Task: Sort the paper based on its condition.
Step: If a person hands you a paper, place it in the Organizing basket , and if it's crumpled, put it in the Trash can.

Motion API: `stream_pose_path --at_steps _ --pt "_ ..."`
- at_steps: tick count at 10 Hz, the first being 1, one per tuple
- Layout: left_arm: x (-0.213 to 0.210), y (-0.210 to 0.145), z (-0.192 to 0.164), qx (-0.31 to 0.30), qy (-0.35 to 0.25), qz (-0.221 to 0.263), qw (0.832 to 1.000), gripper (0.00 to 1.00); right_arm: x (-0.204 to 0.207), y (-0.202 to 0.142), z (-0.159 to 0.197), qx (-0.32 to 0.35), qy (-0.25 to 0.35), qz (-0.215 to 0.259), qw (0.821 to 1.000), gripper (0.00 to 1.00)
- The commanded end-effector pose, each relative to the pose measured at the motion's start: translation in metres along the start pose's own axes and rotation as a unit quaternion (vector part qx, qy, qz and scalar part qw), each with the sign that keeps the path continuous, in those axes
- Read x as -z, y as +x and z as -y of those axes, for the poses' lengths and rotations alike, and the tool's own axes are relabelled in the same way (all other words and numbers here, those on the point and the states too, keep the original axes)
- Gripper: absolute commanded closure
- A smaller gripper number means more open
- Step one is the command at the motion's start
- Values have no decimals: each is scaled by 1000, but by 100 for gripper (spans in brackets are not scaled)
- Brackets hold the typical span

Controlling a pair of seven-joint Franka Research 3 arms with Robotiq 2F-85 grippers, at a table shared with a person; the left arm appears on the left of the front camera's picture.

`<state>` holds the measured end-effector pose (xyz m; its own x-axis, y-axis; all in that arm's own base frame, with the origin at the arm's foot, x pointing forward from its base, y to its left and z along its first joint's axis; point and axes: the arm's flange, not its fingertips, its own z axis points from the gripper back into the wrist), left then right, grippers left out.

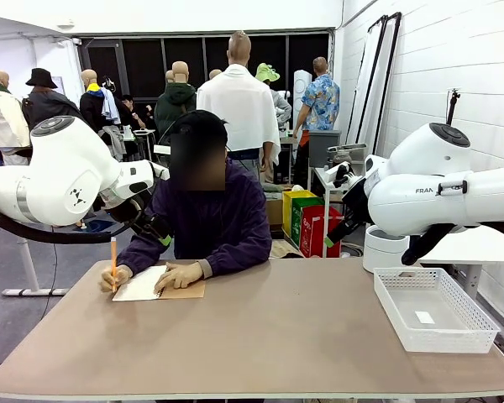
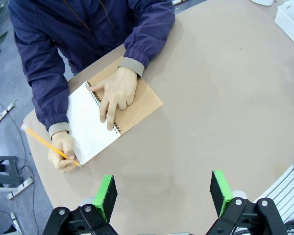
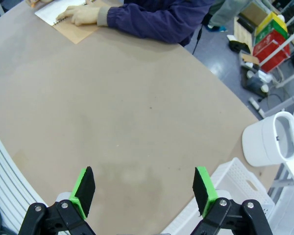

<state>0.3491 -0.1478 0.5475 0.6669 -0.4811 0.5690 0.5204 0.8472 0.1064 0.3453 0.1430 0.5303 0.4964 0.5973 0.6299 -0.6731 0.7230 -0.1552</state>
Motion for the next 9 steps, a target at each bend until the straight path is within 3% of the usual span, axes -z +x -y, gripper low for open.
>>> stream_pose_path --at_steps 1,9 --pt "0 1 0 1 -1 0 1000 0 1 0 0 0 3 0 1000 0" --pt "0 1 0 1 -1 0 1000 0 1 0 0 0 3 0 1000 0"
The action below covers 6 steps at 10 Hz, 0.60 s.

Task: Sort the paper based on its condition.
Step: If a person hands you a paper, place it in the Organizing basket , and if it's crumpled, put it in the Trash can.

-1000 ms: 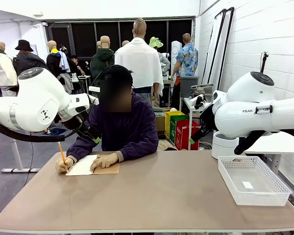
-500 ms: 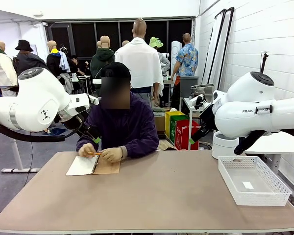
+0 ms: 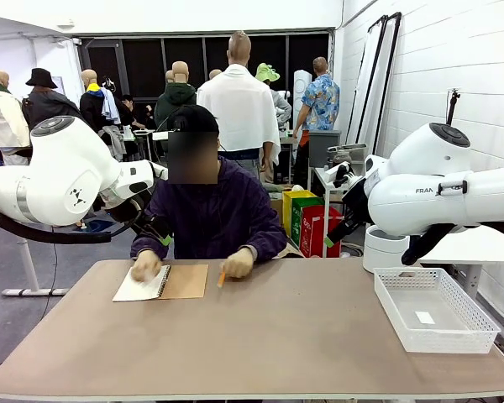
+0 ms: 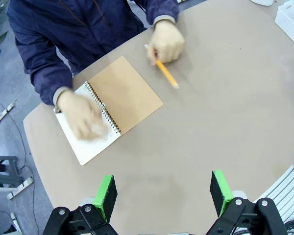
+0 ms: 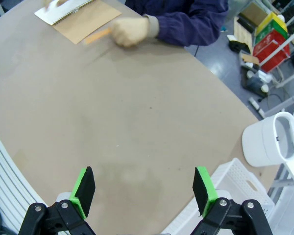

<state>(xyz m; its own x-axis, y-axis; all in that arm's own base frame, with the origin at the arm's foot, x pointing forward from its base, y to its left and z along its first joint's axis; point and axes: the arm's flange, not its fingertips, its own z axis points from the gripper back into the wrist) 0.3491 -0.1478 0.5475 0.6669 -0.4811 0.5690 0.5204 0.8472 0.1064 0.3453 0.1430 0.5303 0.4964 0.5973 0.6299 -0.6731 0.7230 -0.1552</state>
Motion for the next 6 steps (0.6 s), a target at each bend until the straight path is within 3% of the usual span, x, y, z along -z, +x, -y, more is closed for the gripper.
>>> stream_pose_path --at_steps 1,6 --pt "0 1 0 1 -1 0 1000 0 1 0 0 0 3 0 1000 0" --pt "0 1 0 1 -1 0 1000 0 1 0 0 0 3 0 1000 0"
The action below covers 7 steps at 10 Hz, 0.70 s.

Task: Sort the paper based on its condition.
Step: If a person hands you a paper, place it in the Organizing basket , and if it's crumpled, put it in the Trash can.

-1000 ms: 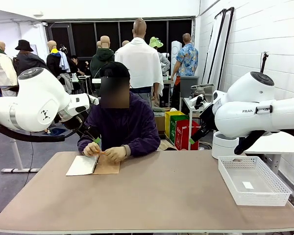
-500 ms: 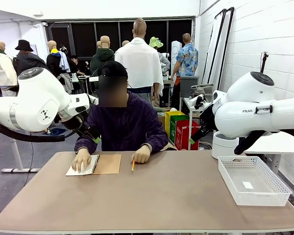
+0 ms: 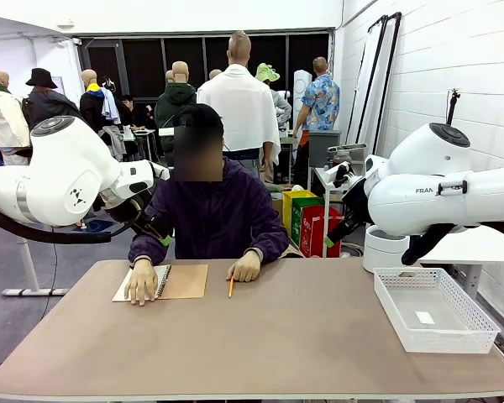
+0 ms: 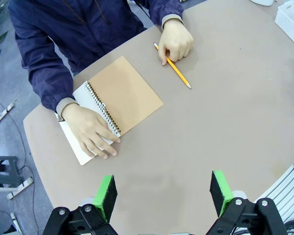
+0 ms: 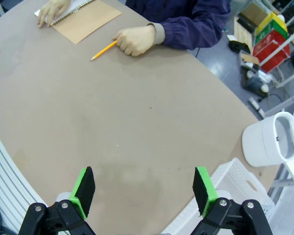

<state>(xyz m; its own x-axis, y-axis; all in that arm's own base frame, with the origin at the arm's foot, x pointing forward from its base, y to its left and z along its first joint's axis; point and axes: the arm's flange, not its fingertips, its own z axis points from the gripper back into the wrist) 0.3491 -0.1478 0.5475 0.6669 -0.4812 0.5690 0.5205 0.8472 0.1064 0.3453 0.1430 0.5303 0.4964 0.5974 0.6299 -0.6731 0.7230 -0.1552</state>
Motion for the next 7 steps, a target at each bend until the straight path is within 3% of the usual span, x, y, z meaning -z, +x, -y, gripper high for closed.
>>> stream_pose_path --at_steps 1,7 --pt "0 1 0 1 -1 0 1000 0 1 0 0 0 3 0 1000 0" --pt "0 1 0 1 -1 0 1000 0 1 0 0 0 3 0 1000 0"
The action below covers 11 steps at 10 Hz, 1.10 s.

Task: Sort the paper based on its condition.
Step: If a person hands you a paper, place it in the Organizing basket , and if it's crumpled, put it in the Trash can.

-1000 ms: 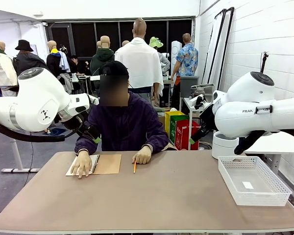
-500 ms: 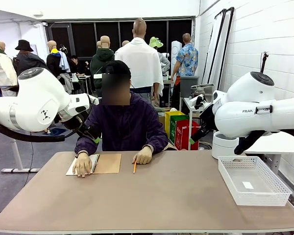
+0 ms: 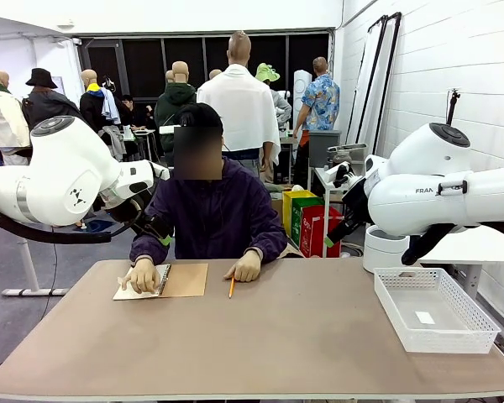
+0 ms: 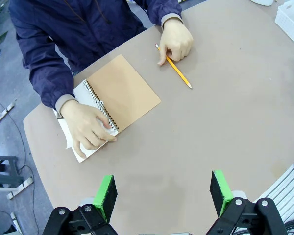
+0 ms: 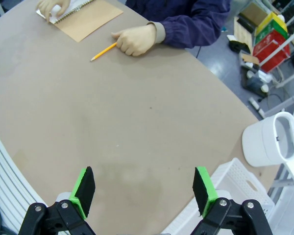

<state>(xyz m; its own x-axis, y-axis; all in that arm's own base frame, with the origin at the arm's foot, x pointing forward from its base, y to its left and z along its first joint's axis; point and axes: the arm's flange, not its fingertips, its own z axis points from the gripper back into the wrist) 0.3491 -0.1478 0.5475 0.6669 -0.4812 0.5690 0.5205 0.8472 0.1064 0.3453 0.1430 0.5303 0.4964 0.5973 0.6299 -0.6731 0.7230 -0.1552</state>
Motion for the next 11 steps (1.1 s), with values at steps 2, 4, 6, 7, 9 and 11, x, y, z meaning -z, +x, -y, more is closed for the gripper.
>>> stream_pose_path --at_steps 2,4,6,7,9,11 --pt "0 1 0 1 -1 0 1000 0 1 0 0 0 3 0 1000 0" --pt "0 1 0 1 -1 0 1000 0 1 0 0 0 3 0 1000 0" --pt "0 1 0 1 -1 0 1000 0 1 0 0 0 3 0 1000 0" --pt "0 1 0 1 -1 0 1000 0 1 0 0 0 3 0 1000 0" --pt "0 1 0 1 -1 0 1000 0 1 0 0 0 3 0 1000 0" --pt "0 1 0 1 -1 0 1000 0 1 0 0 0 3 0 1000 0"
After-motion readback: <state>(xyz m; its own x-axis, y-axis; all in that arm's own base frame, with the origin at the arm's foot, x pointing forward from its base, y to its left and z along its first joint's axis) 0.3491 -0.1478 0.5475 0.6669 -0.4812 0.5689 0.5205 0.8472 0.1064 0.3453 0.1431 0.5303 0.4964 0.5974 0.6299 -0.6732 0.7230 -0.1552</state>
